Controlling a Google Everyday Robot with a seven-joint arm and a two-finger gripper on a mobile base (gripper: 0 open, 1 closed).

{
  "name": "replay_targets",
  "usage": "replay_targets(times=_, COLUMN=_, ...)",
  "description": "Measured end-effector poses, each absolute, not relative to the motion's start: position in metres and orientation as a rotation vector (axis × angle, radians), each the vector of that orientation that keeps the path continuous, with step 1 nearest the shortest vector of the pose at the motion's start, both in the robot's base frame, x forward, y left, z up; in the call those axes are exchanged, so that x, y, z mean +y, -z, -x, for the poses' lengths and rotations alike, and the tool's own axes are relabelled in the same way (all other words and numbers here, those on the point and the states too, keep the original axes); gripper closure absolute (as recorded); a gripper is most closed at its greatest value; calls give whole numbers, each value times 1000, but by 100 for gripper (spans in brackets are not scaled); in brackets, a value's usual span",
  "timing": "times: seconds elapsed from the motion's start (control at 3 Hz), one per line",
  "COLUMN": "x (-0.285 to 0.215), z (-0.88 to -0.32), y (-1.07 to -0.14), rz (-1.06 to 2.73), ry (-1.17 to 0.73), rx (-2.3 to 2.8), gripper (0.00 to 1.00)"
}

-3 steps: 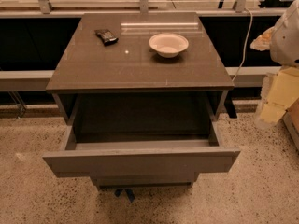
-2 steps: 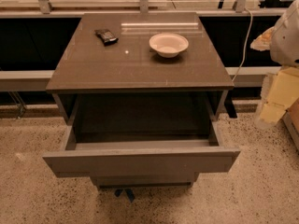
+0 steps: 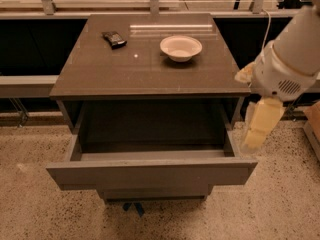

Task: Close top drawer

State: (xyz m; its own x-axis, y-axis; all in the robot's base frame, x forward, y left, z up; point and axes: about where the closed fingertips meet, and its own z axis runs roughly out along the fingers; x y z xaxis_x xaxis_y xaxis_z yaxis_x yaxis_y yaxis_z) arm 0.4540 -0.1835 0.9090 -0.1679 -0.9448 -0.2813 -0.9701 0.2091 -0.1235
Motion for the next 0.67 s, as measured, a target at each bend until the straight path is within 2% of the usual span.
replay_targets(times=0.33, x=-162, z=-428, y=-830, rz=1720, ry=-265, rx=2156, gripper=26)
replay_targets(times=0.67, x=-148, z=-421, y=-784, rz=1627, ry=-326, rx=2113, gripper=49)
